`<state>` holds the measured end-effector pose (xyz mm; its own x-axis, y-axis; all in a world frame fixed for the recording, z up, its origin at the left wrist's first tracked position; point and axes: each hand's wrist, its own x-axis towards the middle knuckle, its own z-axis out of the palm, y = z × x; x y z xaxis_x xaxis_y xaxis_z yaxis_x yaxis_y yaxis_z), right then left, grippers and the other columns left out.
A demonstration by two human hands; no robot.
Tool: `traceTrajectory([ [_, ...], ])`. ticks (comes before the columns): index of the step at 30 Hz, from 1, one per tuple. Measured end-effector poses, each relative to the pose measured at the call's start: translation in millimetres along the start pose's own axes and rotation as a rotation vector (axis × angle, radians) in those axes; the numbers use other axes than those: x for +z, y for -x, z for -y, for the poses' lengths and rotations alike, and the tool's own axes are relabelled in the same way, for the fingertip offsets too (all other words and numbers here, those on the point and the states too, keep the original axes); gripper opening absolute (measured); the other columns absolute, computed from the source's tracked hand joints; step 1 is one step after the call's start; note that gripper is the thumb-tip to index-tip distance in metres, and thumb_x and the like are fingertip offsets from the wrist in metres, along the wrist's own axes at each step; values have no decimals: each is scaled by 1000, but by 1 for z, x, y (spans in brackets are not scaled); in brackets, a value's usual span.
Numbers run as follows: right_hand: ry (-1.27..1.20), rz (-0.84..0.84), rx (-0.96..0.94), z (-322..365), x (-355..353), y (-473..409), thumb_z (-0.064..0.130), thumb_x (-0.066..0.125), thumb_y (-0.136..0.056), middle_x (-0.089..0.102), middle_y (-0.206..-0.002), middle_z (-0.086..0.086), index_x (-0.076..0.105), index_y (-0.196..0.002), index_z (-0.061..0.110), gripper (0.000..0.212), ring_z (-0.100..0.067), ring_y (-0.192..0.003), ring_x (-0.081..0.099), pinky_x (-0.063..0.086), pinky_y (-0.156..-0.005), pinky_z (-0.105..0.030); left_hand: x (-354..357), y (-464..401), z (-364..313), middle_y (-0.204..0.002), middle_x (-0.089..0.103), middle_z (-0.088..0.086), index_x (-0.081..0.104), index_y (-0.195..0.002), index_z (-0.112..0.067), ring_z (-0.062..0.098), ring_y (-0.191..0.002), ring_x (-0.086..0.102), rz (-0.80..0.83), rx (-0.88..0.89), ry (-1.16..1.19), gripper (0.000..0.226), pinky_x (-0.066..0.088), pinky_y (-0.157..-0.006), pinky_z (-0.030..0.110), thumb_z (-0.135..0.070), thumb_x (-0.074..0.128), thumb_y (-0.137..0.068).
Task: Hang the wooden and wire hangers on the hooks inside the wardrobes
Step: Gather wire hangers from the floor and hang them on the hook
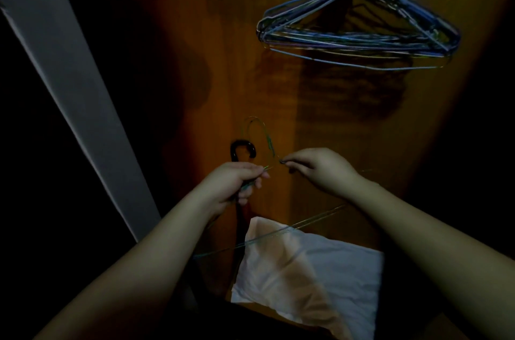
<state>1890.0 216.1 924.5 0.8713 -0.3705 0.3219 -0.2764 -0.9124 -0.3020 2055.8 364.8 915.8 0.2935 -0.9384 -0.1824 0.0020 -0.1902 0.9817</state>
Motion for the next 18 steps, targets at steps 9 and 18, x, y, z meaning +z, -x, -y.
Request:
traceTrajectory([
  [9, 25, -65, 135, -23, -55, -4, 22, 49, -100, 62, -112, 5, 62, -126, 17, 29, -8, -96, 54, 42, -79, -24, -23, -7, -16, -72, 58, 7, 61, -99, -2, 15, -49, 48, -277, 18, -37, 19, 41, -41, 20, -17, 48, -102],
  [18, -106, -189, 195, -47, -123, -13, 34, 54, -98, 61, -102, 13, 68, -111, 23, 22, -4, -97, 54, 37, -82, -20, -24, -24, -51, -75, 59, 6, 63, -96, -6, 16, -53, 52, -412, 133, -24, 20, 41, -41, 21, -19, 49, -102],
])
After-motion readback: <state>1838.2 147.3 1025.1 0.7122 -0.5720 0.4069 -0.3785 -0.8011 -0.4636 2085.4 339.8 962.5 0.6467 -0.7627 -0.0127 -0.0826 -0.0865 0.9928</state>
